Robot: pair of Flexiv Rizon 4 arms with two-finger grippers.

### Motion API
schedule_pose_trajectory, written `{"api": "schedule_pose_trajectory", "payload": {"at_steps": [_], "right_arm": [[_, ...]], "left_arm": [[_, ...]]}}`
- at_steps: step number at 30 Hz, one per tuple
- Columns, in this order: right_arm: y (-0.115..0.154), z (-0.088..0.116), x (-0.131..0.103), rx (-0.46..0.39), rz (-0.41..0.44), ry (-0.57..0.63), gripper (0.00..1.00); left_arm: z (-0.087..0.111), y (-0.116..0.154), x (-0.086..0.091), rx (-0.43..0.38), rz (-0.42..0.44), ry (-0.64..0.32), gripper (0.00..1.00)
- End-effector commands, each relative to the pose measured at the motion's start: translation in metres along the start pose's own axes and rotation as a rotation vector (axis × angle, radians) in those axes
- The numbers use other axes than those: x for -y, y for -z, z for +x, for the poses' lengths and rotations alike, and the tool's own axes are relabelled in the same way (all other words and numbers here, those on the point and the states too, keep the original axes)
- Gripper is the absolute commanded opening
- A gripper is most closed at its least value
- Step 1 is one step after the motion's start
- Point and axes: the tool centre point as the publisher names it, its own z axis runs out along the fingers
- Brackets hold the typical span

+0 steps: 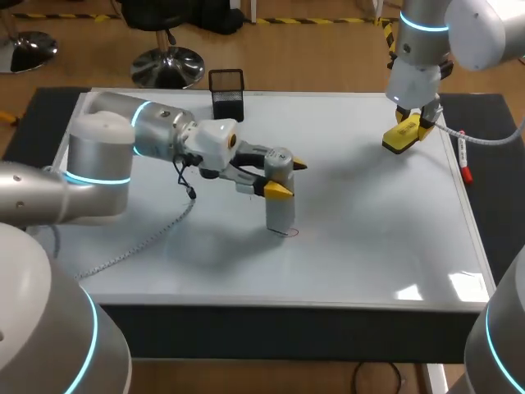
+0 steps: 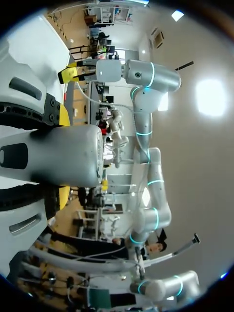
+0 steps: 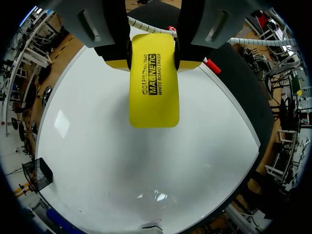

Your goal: Pick up the inspection probe, press it on each red-marked spot on the whiteboard one by one, put down the probe, pick up the eraser, and wipe off all the red marks.

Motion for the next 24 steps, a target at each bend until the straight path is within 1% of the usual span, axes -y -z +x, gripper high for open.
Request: {"api": "schedule_pose_trajectory", "payload": {"at_steps": [1,13,19,24], "right_arm": [[0.001,0.0,0.001,-0.002,0.002,0.001,0.0],[0.001,0.0,0.001,-0.002,0.002,0.001,0.0],[0.001,0.0,0.001,-0.002,0.002,0.001,0.0],[0.001,0.0,0.001,-0.002,0.002,0.001,0.0]], "left_arm": [[-0.004,-0.005,-0.006,-0.005,0.002,-0.003,0.0],[-0.009,-0.003,-0.023,0.012,-0.003,0.005,0.0],[-0.011,-0.003,-0.027,0.015,-0.012,0.014,0.0],[-0.01,-0.003,-0.027,0.016,-0.015,0.015,0.0]]}}
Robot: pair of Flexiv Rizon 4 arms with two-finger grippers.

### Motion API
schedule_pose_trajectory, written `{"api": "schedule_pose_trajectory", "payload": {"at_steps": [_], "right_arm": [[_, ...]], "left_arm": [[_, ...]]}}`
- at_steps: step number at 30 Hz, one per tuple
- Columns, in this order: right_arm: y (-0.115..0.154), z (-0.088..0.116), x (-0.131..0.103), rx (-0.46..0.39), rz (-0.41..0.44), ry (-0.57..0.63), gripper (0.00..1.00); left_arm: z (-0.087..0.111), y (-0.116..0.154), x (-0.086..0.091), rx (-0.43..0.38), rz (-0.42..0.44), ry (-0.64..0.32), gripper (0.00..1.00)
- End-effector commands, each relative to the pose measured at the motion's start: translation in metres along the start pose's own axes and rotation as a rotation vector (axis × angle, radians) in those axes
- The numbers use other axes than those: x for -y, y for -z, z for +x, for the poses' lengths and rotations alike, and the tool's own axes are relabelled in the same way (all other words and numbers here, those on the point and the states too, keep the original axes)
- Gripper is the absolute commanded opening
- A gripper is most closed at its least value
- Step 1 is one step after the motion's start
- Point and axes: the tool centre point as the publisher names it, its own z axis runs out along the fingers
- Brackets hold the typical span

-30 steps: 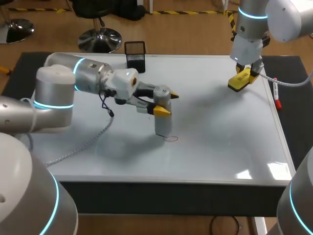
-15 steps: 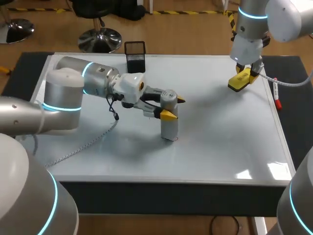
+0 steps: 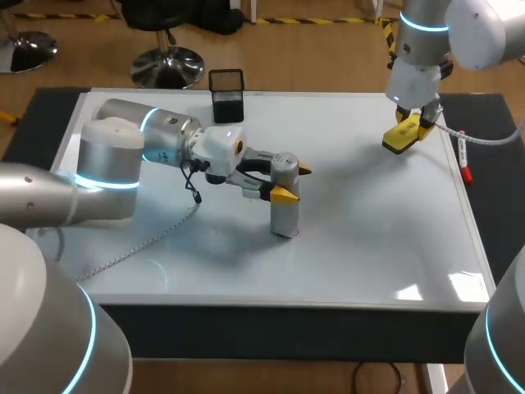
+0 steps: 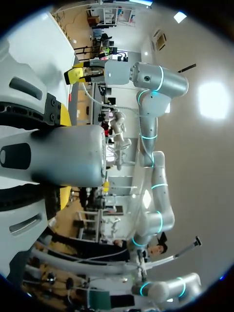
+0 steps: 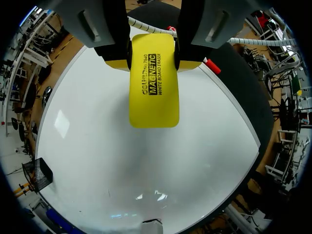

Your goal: Pick up the inspection probe, press it on each red-marked spot on the whiteboard one by one, put down the probe, pick up the eraser, and wipe off all the red marks.

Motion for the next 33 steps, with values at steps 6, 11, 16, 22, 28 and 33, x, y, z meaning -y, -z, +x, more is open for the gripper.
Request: {"api": "schedule_pose_trajectory", "payload": {"at_steps": [6,11,16,22,28,33], "right_arm": [[0.001,0.0,0.001,-0.002,0.002,0.001,0.0],[0.001,0.0,0.001,-0.002,0.002,0.001,0.0],[0.001,0.0,0.001,-0.002,0.002,0.001,0.0],[0.001,0.0,0.001,-0.002,0.002,0.001,0.0],[0.001,0.0,0.001,-0.002,0.002,0.001,0.0],[0.001,0.0,0.001,-0.002,0.002,0.001,0.0]], "left_arm": [[0.001,0.001,-0.002,0.006,-0.007,-0.008,0.0],[0.004,0.004,0.009,0.01,0.009,-0.027,0.0],[0.003,0.007,0.02,0.014,0.005,-0.046,0.0],[-0.001,0.018,0.026,0.033,0.002,-0.06,0.0],[-0.014,0.045,0.043,0.089,-0.009,-0.093,0.0],[-0.026,0.068,0.056,0.14,-0.016,-0.117,0.0]]}}
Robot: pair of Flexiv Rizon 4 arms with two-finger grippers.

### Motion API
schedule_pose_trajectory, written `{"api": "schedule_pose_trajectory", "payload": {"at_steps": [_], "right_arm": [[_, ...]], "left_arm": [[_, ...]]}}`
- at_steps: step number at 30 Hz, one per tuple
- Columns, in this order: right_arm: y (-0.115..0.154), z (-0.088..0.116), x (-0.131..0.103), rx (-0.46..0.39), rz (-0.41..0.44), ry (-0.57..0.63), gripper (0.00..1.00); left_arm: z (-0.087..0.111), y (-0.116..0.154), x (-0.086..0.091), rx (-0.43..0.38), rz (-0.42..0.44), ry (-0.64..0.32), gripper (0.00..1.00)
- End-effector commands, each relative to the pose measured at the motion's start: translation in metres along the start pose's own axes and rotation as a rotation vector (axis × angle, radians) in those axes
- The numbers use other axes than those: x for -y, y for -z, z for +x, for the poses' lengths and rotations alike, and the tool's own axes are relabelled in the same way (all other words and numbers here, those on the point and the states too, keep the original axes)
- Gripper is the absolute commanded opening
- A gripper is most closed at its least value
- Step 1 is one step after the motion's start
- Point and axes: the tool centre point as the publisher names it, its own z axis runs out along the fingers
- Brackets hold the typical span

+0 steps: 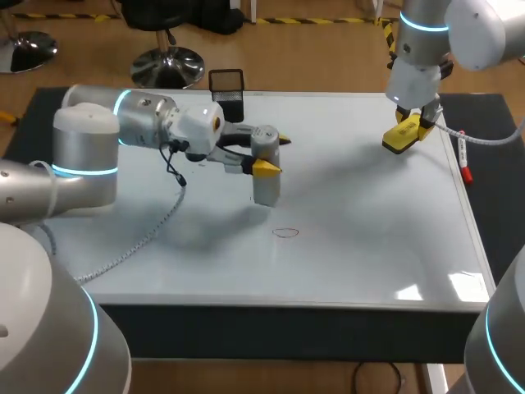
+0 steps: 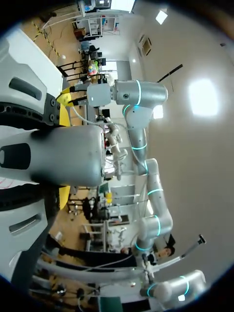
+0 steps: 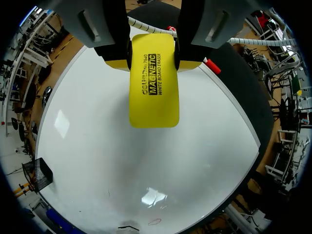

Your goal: Pick up the inspection probe, press it on each red-marked spot on the whiteboard one by one, put down the probe, pick up the eraser, and wipe off all the red marks.

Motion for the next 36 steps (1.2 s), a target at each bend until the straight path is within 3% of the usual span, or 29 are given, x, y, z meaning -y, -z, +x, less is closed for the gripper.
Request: {"api": "schedule_pose_trajectory", "payload": {"at_steps": [1,19,25,36], "right_arm": [[0.001,0.0,0.001,-0.002,0.002,0.001,0.0],[0.001,0.0,0.001,-0.002,0.002,0.001,0.0],[0.001,0.0,0.001,-0.002,0.002,0.001,0.0],[0.001,0.0,0.001,-0.002,0.002,0.001,0.0]], "left_arm": [[-0.003,0.02,0.014,0.041,-0.029,-0.006,0.0],[-0.049,0.126,0.029,0.254,-0.034,-0.054,0.0],[-0.06,0.16,0.026,0.323,-0.044,-0.032,0.0],[-0.071,0.196,0.02,0.382,-0.038,-0.026,0.0]]}}
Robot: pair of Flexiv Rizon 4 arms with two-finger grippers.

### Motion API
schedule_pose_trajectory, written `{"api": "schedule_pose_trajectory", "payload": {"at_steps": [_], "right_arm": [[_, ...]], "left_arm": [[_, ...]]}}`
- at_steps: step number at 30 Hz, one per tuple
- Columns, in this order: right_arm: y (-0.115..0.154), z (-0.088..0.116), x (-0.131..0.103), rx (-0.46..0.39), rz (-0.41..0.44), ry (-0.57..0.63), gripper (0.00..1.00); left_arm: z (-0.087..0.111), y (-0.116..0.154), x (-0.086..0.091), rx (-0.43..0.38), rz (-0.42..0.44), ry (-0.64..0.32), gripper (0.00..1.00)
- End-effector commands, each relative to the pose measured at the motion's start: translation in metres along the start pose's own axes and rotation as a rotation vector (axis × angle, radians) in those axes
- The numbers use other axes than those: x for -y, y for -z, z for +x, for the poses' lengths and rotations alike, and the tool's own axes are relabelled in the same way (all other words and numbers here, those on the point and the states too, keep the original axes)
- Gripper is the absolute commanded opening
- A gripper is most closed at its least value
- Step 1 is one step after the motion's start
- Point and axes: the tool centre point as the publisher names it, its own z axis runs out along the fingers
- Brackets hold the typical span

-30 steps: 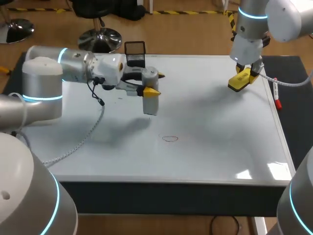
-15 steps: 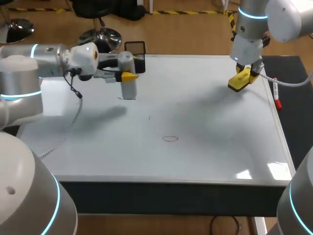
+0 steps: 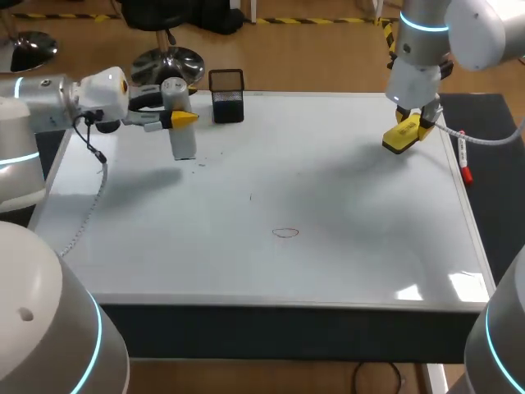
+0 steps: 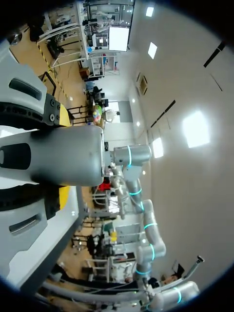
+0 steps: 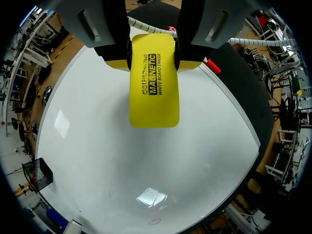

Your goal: Pick up the inspection probe, press it on each red-marked spot on the whiteboard one by one, put down the probe, pick up the eraser, and wipe off all the red marks.

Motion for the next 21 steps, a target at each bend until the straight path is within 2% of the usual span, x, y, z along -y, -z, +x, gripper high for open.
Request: {"api": "schedule_pose_trajectory", "payload": {"at_steps": [1,6,21], "right_arm": [[0.0007,-0.0001,0.0007,-0.002,0.002,0.001,0.0],[0.0007,-0.0001,0.0007,-0.002,0.002,0.001,0.0],[0.0007,-0.0001,0.0007,-0.002,0.002,0.001,0.0]], "left_arm": [[-0.0031,0.0077,-0.0005,0.004,0.01,-0.001,0.0],[-0.0047,0.0137,-0.0001,0.031,0.018,-0.009,0.0],[-0.0037,0.0155,0.0004,0.029,0.018,-0.012,0.0]]}}
